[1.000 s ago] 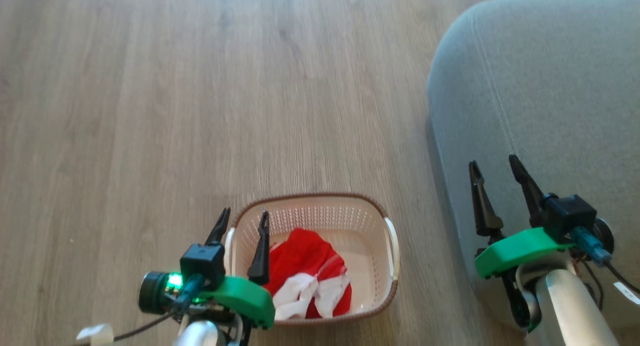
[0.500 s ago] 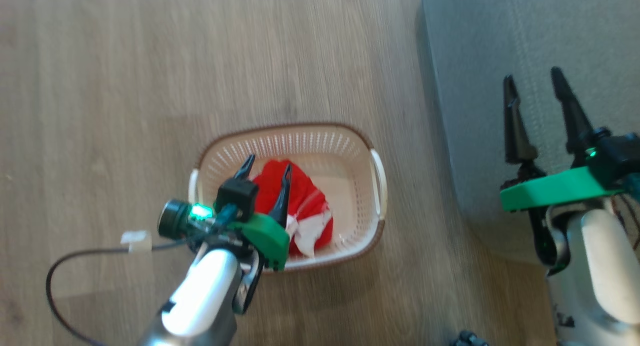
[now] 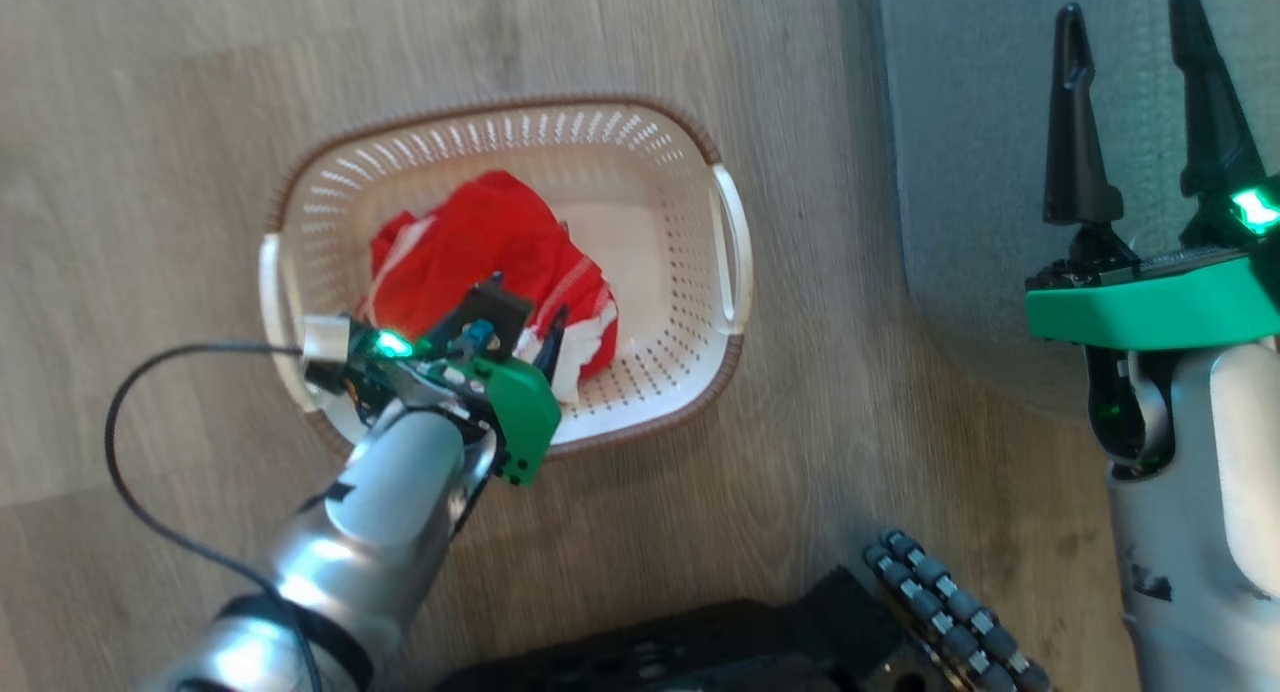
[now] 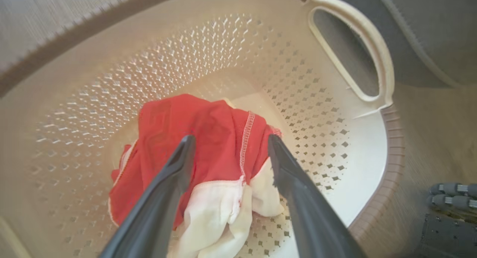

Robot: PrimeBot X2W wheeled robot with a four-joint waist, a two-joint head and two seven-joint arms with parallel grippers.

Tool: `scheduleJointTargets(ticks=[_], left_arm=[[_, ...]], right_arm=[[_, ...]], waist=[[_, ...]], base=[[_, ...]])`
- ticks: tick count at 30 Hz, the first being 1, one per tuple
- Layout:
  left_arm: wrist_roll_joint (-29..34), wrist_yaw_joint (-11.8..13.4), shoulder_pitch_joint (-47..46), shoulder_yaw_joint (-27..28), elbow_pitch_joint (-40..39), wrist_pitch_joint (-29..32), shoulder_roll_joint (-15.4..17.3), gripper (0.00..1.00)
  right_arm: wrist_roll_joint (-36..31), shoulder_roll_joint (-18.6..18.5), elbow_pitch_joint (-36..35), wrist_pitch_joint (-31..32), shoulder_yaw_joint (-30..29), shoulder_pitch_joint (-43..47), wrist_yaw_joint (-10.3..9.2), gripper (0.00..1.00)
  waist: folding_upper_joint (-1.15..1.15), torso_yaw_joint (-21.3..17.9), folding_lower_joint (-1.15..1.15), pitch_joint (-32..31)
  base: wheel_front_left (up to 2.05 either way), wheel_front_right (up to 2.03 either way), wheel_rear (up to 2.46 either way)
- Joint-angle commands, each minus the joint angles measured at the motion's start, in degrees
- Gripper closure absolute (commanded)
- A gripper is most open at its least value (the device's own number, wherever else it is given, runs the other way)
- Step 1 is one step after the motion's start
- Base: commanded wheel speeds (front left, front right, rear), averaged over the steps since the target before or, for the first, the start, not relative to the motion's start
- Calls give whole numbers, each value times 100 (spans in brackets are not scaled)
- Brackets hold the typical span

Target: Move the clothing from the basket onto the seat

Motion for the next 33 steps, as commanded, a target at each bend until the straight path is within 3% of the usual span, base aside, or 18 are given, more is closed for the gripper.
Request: scheduleJointTargets(ticks=[1,9,21,30,31,32,33], left_arm=[[-62,-44,-49,-3,35,-72,15,0],[-476,-158,-759,-692,835,183,15,0],[-805,267,-1331,-1204,1490,1017,15,0],[-1008,356,-1412,-1437,1535,1386,15,0],[-1050,352,-1420,-1451,1527,1428,15,57],[-1099,327,-1425,-1463,1518,1479,15,100],[-1155,300,-1432,-1469,1503,1516,15,100]], right_arm=[[12,-36,-223,-36,104,-1,0,0],[60,70,-382,-36,277,-189,0,0],[30,156,-431,-36,338,-194,0,0],[10,210,-405,-36,378,-195,0,0],[13,215,-404,-36,377,-196,0,0],[13,220,-402,-36,376,-199,0,0],[10,224,-398,-36,376,-203,0,0]], waist=[[0,-175,-1,329],[0,-419,-1,884],[0,-587,-1,1180],[0,-615,-1,1217],[0,-611,-1,1226],[0,-604,-1,1236],[0,-595,-1,1246]], base=[[0,0,0],[0,0,0],[0,0,0],[0,0,0],[0,0,0],[0,0,0],[0,0,0]])
